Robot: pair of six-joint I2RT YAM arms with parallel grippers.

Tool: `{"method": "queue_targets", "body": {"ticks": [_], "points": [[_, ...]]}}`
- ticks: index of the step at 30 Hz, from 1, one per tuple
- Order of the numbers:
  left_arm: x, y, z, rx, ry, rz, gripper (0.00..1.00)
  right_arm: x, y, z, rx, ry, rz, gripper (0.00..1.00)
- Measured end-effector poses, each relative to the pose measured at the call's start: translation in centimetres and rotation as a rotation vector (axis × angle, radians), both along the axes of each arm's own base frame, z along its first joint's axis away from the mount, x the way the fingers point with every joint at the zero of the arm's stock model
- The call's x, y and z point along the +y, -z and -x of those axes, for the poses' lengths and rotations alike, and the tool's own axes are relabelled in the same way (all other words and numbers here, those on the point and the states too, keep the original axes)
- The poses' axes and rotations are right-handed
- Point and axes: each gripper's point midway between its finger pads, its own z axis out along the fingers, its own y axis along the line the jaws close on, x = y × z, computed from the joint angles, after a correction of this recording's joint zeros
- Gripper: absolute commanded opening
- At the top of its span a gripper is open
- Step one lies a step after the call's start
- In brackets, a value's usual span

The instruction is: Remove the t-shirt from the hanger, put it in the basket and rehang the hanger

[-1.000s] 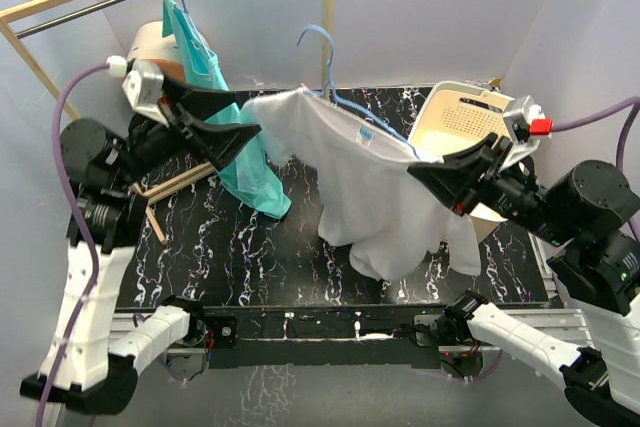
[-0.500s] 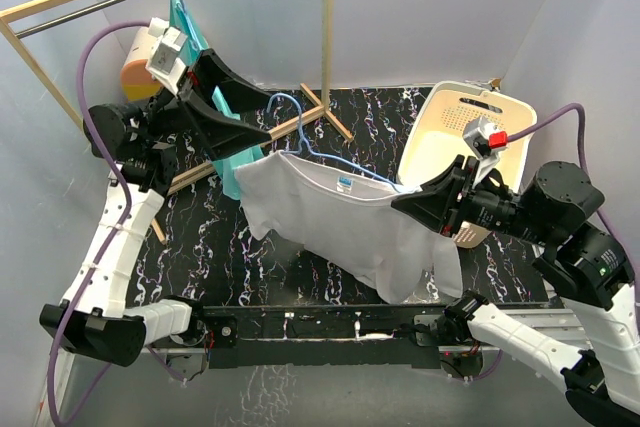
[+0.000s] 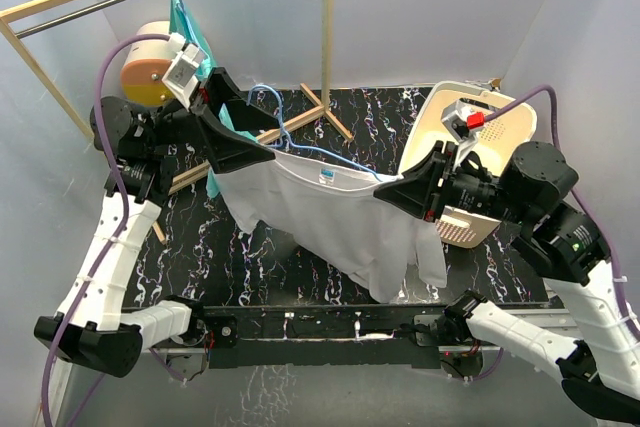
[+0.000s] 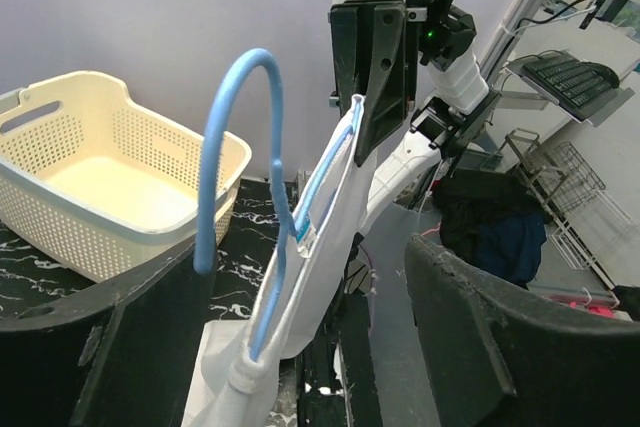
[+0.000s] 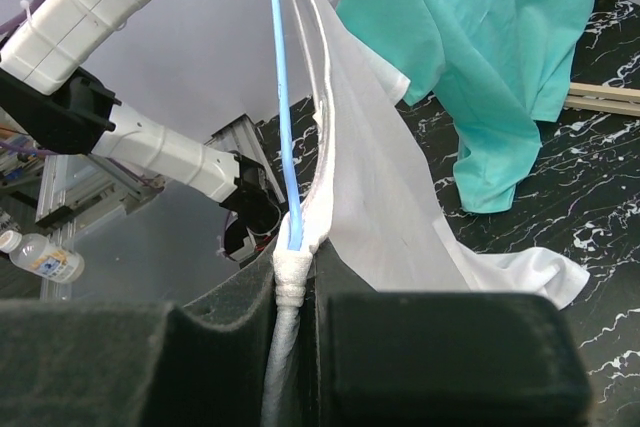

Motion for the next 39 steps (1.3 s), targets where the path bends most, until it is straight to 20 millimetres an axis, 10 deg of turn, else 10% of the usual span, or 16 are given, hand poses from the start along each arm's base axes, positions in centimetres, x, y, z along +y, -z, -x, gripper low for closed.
{"method": "queue_targets", "body": {"ticks": [7,15,19,23,27,31,39], "points": [[-0.8,1.4,-1.2,0.056,0.016,-0.022,0.59,0.6,0.0,-0.2,0.018,-0.017,-0.006,0.08],[-1.1,2.5,-1.1,0.075,0.034,-0.044,0.0,0.8,-0.3,-0.4,0.019,-0.021,-0.017,0.08],[-1.1,2.6,-0.6,0.06,0.049,-0.05,0.0,0.9,-0.2,-0.6,0.026,-0.015,-0.016,0.1],[-0.9,2.3,-0.1,0.048,0.051,-0.048,0.0,0.7,-0.2,-0.7,0.02,-0.004,-0.016,0.45],[-1.0,2.5,-0.1,0.05,0.046,-0.052,0.0,-0.4,0.3,-0.5,0.008,0.041,-0.001,0.52],[-1.1,2.8,-0.5,0.065,0.033,-0.058,0.0,-2.4,0.8,0.5,-0.01,0.104,0.023,0.49],[-1.1,2.3,-0.3,0.058,0.036,-0.044,0.0,-5.0,2.3,1.0,-0.022,0.208,0.066,0.08]]}}
